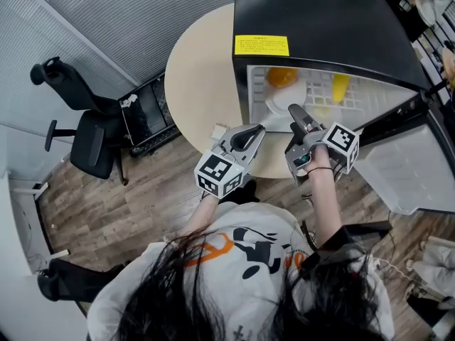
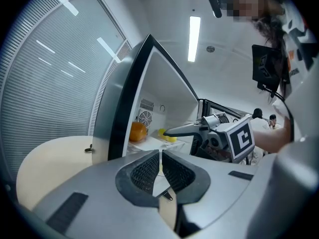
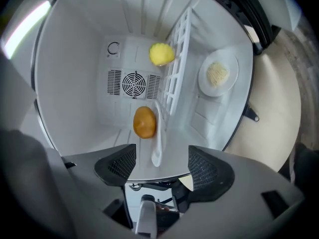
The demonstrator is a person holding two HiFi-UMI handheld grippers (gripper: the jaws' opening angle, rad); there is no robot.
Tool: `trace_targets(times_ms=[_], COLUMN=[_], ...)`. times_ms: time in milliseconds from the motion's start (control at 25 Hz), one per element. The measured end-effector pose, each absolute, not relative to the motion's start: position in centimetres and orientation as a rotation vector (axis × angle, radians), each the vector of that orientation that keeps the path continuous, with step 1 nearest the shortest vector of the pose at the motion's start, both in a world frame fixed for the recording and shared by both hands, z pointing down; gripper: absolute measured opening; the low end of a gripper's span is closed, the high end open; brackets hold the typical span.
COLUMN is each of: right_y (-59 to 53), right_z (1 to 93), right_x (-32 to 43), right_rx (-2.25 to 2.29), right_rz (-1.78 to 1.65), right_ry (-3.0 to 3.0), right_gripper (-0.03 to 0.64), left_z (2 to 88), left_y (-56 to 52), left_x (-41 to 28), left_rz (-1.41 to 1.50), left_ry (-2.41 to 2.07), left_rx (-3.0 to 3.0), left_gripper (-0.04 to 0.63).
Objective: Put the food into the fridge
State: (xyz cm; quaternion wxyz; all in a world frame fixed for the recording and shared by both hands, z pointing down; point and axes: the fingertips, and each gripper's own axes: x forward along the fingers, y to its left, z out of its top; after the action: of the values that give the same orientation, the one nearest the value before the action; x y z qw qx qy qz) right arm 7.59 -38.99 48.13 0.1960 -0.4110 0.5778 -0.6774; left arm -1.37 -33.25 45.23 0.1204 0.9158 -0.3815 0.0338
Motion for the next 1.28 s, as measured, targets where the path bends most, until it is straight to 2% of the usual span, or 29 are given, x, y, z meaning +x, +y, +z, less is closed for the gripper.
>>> trace_targets(times_ms=[320,760,840,1000,1280], right_y=[-35.7,-29.0,-27.5,-24.3,-19.1], right_z=[47.5,46.0,46.0,46.3,46.8], right_x=[10.0,10.3,10.6,11.4,12.9], right_rx=[-1.296,-1.27,-1.263,-1.253,-1.321], right_rz=[-1.712,-1.559,-1.555,-1.56,-1.439], right_ry=[1.805,2.05,2.07,2.082,2.252], right_gripper=[0.318,0.307,0.285,0.169,0.084], left_z=[44.7,44.2,44.2,44.6,45.8], left_y=[-31.5,-26.6,-25.4,-22.7,-17.2], left_x=[-0.6,0.8,1.2,2.1,4.2], left_rz=[0.099,0.107,0.11,0.118,0.159], left_ry=[-1.122,-1.161,-1.169,-1.179,-1.177], left_rx=[2.683,2.676,2.67,2.659,2.632], left_gripper=[0.012,0.012,0.012,0.012,0.012])
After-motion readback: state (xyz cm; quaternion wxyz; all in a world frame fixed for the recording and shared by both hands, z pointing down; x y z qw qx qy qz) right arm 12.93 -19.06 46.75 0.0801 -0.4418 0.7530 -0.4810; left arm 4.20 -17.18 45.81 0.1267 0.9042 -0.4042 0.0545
